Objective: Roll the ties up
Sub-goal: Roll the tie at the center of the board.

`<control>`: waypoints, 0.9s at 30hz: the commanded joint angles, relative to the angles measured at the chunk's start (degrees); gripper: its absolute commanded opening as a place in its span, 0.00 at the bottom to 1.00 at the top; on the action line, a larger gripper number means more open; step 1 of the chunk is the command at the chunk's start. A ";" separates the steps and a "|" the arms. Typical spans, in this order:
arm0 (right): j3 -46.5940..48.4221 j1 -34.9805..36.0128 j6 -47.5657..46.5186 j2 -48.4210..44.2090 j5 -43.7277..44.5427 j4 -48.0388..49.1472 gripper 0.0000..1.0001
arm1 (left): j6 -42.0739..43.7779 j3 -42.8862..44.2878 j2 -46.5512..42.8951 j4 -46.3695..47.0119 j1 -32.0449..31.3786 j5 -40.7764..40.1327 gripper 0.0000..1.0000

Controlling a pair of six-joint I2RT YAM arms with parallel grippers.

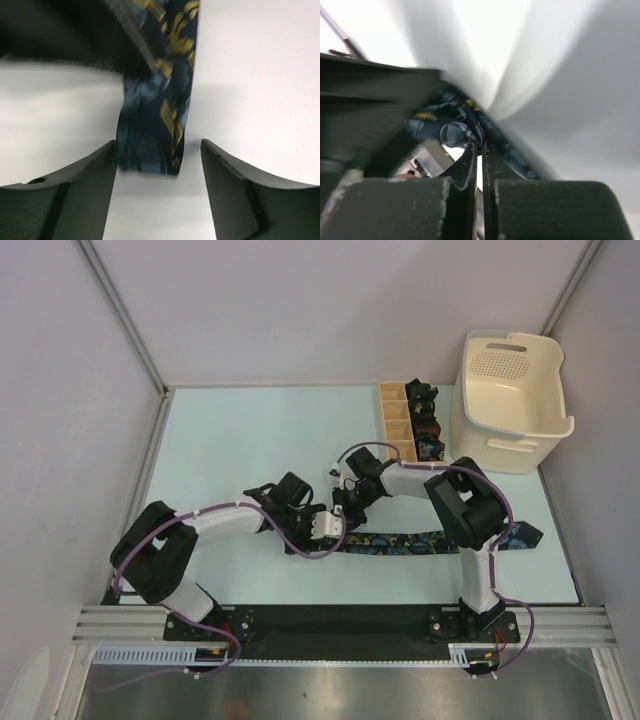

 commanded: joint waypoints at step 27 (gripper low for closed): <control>2.55 1.61 -4.94 4.38 6.49 -4.75 0.00 | -2.73 6.40 -2.16 -3.18 1.76 10.68 0.47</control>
